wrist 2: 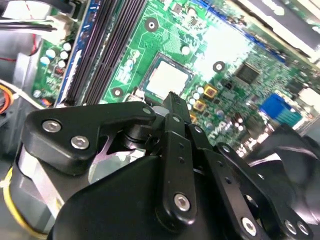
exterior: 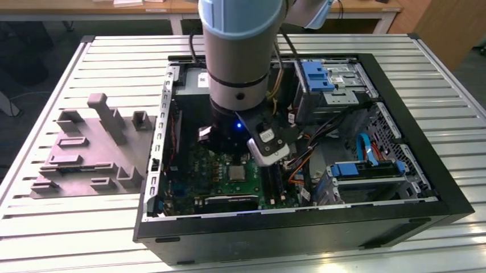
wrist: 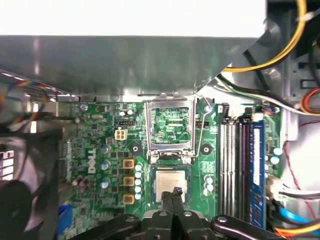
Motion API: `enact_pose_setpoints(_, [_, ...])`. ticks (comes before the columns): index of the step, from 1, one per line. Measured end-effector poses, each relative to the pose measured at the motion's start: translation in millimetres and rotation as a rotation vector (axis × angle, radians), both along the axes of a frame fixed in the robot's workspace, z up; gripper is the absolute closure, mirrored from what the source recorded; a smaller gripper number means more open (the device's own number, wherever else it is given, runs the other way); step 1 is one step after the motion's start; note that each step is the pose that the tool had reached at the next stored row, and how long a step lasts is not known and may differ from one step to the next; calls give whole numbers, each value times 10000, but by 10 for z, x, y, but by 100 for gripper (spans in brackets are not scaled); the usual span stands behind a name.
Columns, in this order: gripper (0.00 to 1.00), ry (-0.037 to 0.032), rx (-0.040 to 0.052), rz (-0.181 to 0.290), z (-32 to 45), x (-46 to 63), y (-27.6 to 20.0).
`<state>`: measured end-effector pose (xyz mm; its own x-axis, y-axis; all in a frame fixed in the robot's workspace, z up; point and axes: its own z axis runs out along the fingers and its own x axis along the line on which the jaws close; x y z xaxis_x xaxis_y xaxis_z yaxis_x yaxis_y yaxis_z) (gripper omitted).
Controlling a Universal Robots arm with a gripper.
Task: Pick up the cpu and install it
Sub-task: 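Close the cpu cover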
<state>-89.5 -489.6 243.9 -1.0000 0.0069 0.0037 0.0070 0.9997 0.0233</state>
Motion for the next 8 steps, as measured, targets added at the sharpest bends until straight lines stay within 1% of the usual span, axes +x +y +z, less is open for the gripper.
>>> enact_pose_setpoints(4, [89, -1, -15, 0, 127, 0, 1])
enact_pose_setpoints(6, [89, -18, -20, 0, 139, 0, 4])
enact_pose_setpoints(7, [89, -28, -23, 2, 138, 0, 14])
enact_pose_setpoints(8, [89, -33, -26, 77, 137, 0, 17])
